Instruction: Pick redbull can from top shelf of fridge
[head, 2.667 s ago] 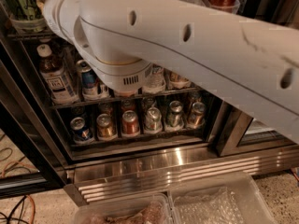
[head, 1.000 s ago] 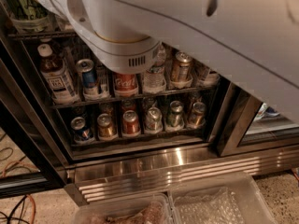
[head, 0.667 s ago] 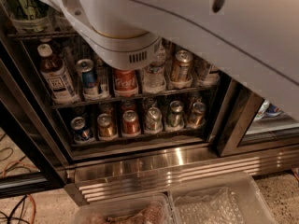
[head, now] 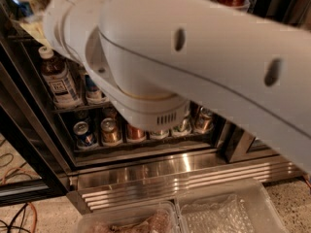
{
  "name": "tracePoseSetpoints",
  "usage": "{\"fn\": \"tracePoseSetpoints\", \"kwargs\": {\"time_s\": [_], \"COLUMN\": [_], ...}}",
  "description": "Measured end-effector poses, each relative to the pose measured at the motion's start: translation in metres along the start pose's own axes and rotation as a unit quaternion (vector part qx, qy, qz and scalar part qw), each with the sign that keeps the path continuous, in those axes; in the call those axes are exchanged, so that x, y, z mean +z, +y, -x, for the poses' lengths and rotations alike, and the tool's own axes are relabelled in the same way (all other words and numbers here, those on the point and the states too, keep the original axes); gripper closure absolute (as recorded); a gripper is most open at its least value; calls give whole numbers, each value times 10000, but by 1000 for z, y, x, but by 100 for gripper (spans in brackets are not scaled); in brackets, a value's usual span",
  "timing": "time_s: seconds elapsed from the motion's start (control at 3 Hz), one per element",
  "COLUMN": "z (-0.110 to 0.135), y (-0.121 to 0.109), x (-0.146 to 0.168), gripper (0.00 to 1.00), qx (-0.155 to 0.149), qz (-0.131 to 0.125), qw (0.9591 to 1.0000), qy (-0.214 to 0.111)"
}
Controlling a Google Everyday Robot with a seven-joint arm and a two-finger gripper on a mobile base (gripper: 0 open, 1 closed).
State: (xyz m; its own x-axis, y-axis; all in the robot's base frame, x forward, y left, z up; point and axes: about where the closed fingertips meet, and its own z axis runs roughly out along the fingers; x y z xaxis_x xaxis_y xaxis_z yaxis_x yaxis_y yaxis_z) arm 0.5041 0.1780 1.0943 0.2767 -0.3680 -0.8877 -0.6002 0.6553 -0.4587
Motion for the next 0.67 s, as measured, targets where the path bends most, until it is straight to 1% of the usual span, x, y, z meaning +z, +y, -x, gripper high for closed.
{"fn": "tracePoseSetpoints", "kwargs": {"time_s": [0.33,0.67], "z": [-42,-60], "y": [20,31], "x": [-20,-28], "gripper": [100,100], "qx": [93,189], "qz": [21,24], "qw": [9987,9966], "qy": [501,805]}}
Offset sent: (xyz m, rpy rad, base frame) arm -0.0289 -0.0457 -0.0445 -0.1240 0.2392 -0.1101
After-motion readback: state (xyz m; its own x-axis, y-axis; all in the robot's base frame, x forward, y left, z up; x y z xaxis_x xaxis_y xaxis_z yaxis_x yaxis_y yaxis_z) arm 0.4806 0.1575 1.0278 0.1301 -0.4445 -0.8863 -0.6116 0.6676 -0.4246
